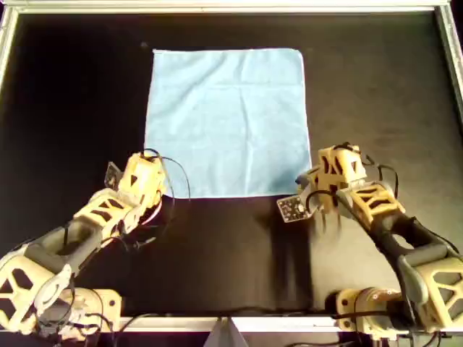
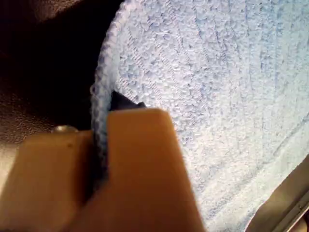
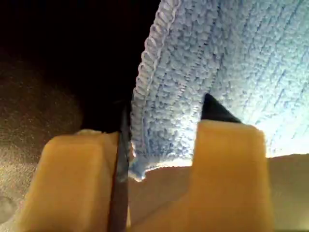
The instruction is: Fold a cloth
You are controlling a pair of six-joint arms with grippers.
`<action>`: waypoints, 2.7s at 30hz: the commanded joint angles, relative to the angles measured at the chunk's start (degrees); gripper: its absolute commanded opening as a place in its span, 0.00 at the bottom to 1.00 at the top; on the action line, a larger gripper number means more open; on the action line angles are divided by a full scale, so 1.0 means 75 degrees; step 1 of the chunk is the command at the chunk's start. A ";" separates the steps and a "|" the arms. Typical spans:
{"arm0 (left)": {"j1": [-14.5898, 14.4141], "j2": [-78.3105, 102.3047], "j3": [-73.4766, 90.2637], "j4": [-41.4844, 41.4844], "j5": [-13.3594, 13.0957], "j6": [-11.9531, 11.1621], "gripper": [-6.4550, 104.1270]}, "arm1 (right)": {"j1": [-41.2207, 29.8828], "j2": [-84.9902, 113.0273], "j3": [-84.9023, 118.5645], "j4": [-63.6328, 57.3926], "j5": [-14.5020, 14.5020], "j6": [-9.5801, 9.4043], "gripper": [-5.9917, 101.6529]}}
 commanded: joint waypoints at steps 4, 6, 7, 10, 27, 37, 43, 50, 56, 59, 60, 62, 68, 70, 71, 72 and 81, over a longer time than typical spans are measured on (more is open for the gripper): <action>-0.0199 0.0105 0.0023 -0.0023 0.0082 -0.0059 0.05 | -0.0023 0.0141 -0.0352 -0.0270 -0.0082 0.0047 0.14; -0.0199 0.0117 0.0059 -0.0012 0.0082 -0.0047 0.05 | -0.0035 0.0047 -0.0328 -0.0270 -0.0082 0.0047 0.02; -0.0199 0.0117 0.0070 0.0000 0.0012 -0.0023 0.05 | -0.0035 0.0164 -0.0199 -0.0270 -0.0082 0.0047 0.01; -0.0176 0.0129 0.0070 0.0094 -0.0047 0.0047 0.05 | -0.0035 0.0293 -0.0094 -0.0199 -0.0082 0.0047 0.07; -0.0211 0.2883 0.2355 0.0141 0.0070 0.0059 0.05 | 0.0000 0.2953 0.2074 -0.0176 -0.0082 0.0035 0.07; -0.0094 0.3469 0.2309 0.0012 -0.0035 0.0059 0.05 | 0.0035 0.3176 0.1723 -0.0246 -0.0082 0.0035 0.07; -0.0059 0.3316 0.1371 0.0000 -0.0059 0.0059 0.05 | -0.0023 0.3070 0.1090 -0.0363 -0.0082 0.0035 0.07; 0.0000 0.3270 0.0141 -0.0012 -0.0059 0.0059 0.05 | -0.0023 0.2449 -0.0305 -0.0363 -0.0082 -0.0047 0.07; 0.1125 0.1957 -0.1359 -0.0035 0.0023 0.0070 0.05 | -0.0059 0.0258 -0.2355 -0.0832 -0.0082 -0.0082 0.07; 0.1664 0.0773 -0.2508 -0.0035 0.0070 0.0070 0.05 | -0.0047 -0.0727 -0.3504 -0.1125 -0.0082 -0.0082 0.07; 0.1770 0.0363 -0.2918 -0.0035 0.0070 0.0070 0.05 | -0.0047 -0.1090 -0.3949 -0.1195 -0.0082 -0.0082 0.07; 0.1875 -0.0398 -0.3727 -0.0035 0.0070 0.0070 0.05 | -0.0059 -0.1734 -0.4863 -0.1207 -0.0082 -0.0082 0.07; 0.1887 -0.2027 -0.5871 -0.0023 0.0070 0.0070 0.05 | -0.0070 -0.3363 -0.7453 -0.1219 -0.0082 -0.0082 0.07; 0.1887 -0.2449 -0.6480 -0.0023 0.0070 0.0070 0.05 | -0.0070 -0.3902 -0.8309 -0.1219 0.0000 -0.0082 0.07; 0.1887 -0.2625 -0.6727 -0.0023 0.0070 0.0070 0.05 | -0.0070 -0.4172 -0.8719 -0.1219 0.0023 -0.0082 0.07; 0.1887 -0.2777 -0.6949 -0.0023 0.0070 0.0070 0.05 | -0.0082 -0.4441 -0.9117 -0.1219 0.0023 -0.0082 0.07; 0.2039 -0.4020 -0.8508 -0.0023 0.0070 0.0070 0.06 | -0.0211 -0.6621 -1.2129 -0.1219 0.0023 -0.0094 0.07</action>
